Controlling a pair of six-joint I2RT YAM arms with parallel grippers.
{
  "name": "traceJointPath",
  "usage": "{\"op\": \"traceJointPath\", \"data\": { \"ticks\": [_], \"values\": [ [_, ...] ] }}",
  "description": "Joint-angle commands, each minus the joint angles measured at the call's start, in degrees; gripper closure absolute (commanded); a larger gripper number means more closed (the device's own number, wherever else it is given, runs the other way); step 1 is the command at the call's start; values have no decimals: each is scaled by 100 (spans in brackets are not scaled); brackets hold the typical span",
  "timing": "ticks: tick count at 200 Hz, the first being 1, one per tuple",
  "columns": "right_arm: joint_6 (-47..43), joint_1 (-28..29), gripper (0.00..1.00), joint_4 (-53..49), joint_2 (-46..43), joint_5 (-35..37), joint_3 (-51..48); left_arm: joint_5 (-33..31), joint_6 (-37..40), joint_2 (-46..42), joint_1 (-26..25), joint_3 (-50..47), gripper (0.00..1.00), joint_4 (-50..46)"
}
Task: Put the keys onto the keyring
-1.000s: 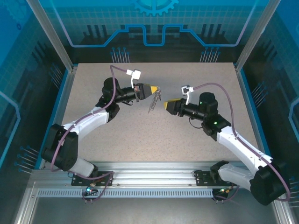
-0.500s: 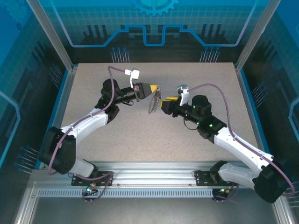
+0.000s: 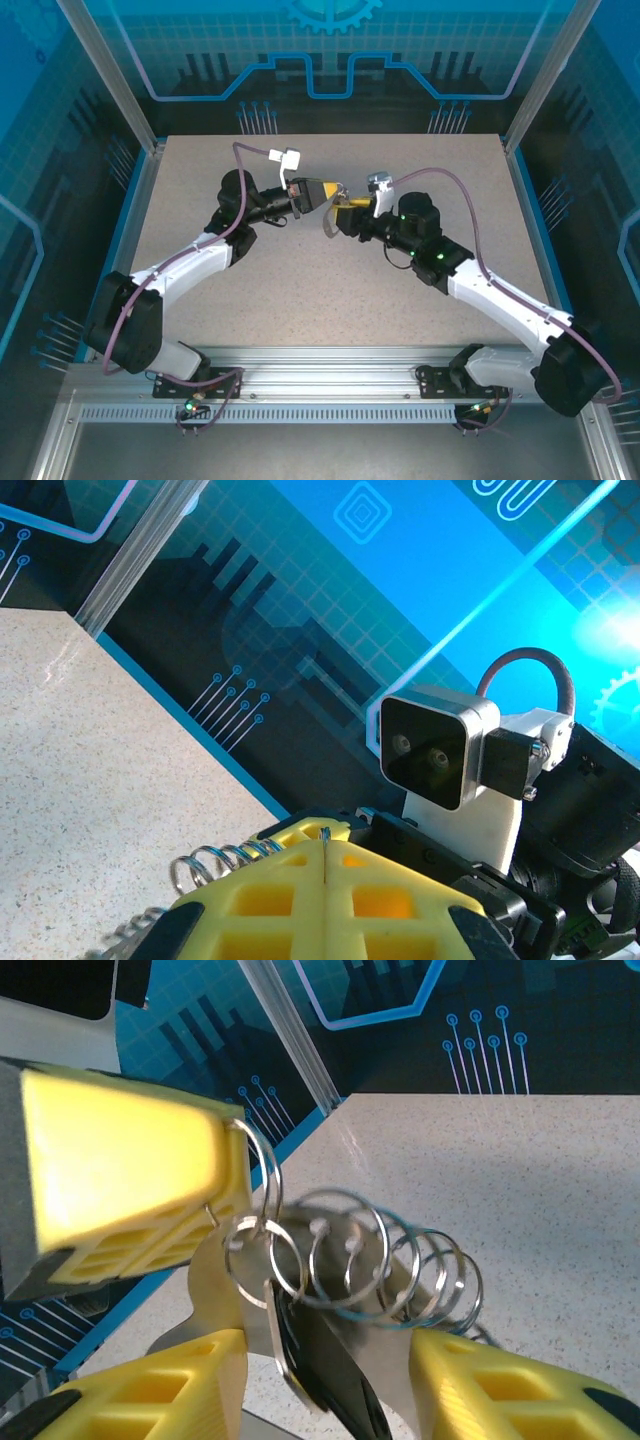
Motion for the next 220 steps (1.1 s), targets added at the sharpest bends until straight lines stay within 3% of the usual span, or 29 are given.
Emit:
{"op": "traceJointPath", "data": {
  "ticks": [1,62,220],
  "values": [
    [-125,93,58,26,97,7,254,-57,-98,-216,-40,-31,100,140],
    [-225,125,100,-97,54,-198,232,-83,-80,-240,-40,-36,100,138],
    [-183,299,100,4,250,-319,274,-249,-202,-389,-58,-223,100,343]
  ]
}}
